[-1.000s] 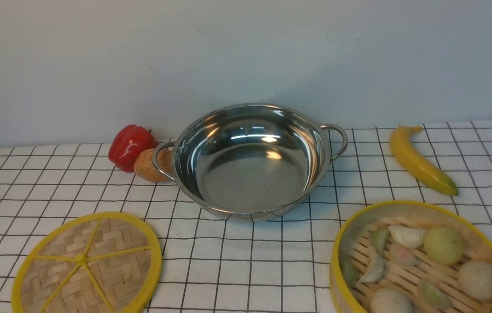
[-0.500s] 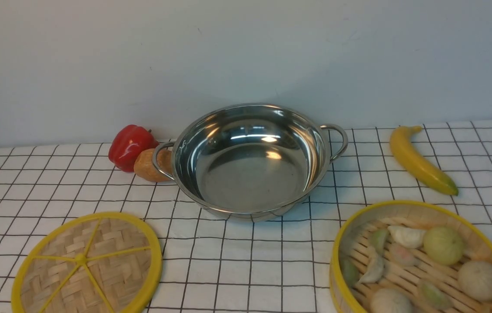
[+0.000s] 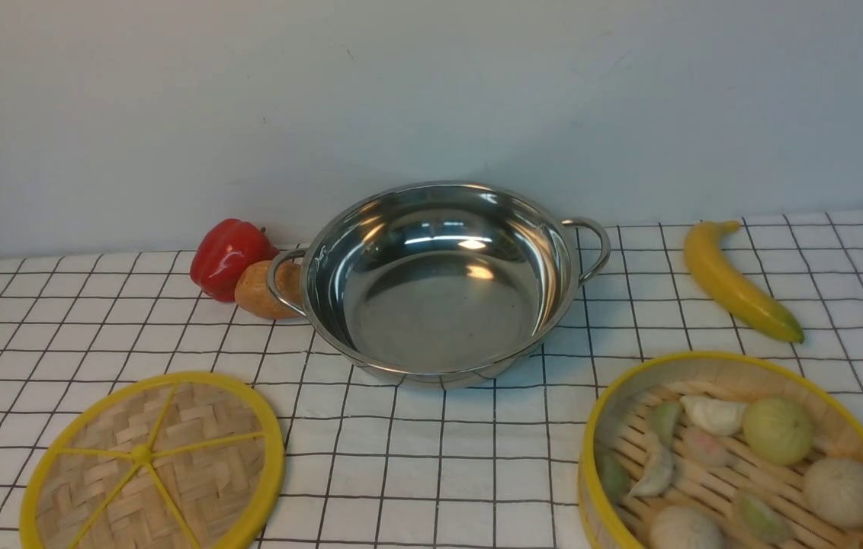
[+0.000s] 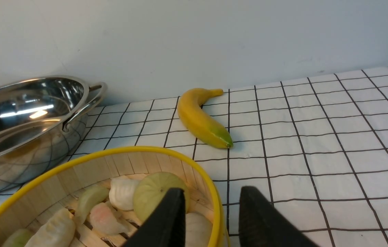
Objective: Place the steamer in the pot on the white tablecloth, and put the lid on the steamer.
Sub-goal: 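Reach for and grasp the rim of the bamboo steamer holding the buns with the right gripper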
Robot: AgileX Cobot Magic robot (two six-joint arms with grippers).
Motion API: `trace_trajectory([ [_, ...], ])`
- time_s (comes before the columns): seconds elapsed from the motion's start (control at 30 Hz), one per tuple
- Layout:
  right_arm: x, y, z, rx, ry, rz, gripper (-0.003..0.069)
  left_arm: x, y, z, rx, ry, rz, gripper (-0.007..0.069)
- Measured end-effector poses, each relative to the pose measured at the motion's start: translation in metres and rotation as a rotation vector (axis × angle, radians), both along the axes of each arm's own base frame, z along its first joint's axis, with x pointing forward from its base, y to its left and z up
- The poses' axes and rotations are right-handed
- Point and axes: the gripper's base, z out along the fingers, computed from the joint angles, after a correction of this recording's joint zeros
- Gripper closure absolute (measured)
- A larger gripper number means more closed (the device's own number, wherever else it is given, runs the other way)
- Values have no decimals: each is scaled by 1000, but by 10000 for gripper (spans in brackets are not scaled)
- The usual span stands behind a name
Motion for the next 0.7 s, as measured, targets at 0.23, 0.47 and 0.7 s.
trace_trajectory([
  [0.23, 1, -1, 8, 55, -87, -16, 416, 0, 0, 0, 0, 0, 0, 382],
  [0.47, -1, 0, 23, 58, -118, -12, 416, 0, 0, 0, 0, 0, 0, 382],
  [0.7, 8, 1, 80, 46, -95, 3, 416, 0, 0, 0, 0, 0, 0, 382],
])
